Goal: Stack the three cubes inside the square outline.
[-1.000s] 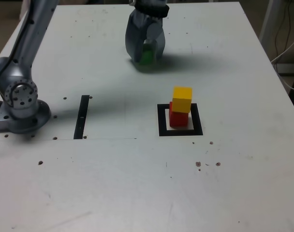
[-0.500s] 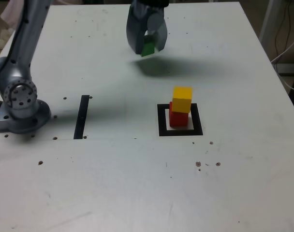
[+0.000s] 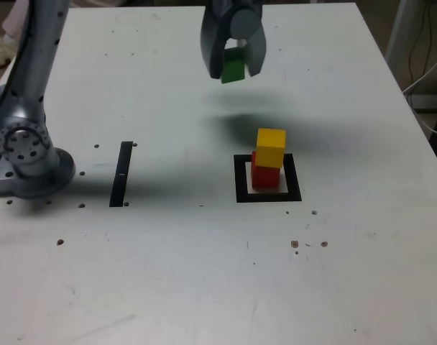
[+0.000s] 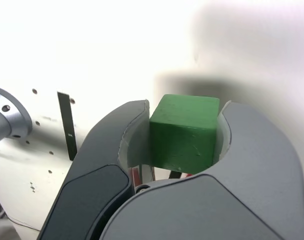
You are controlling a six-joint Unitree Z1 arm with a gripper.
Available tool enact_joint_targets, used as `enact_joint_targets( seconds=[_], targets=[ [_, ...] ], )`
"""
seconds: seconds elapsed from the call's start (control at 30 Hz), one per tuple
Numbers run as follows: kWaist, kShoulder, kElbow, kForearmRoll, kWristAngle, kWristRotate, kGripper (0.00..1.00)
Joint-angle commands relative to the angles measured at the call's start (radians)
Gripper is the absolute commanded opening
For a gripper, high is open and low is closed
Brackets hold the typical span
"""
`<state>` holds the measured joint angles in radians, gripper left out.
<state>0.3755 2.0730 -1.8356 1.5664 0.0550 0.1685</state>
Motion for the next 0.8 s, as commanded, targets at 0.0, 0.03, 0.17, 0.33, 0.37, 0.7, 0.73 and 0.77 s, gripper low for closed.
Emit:
enact_joint_targets(
  seconds=[0.0,0.03,0.17,0.33,0.37,0.7,0.73,0.77],
  targets=[
    [-0.023,-0.017,-0.005,0.017,-0.004,-0.009,0.25],
    [-0.036,-0.022,-0.006,0.020,-0.007,-0.015,0.25],
    [-0.090,-0.034,-0.014,0.033,-0.020,-0.034,0.25],
    [-0.157,-0.038,-0.031,0.047,-0.035,-0.057,0.25],
    [-0.170,-0.038,-0.036,0.049,-0.036,-0.061,0.25],
    [-0.300,-0.030,-0.071,0.058,-0.073,-0.076,0.25],
    [-0.311,-0.029,-0.073,0.059,-0.076,-0.078,0.25],
    [-0.321,-0.027,-0.074,0.059,-0.078,-0.081,0.25]
  ],
)
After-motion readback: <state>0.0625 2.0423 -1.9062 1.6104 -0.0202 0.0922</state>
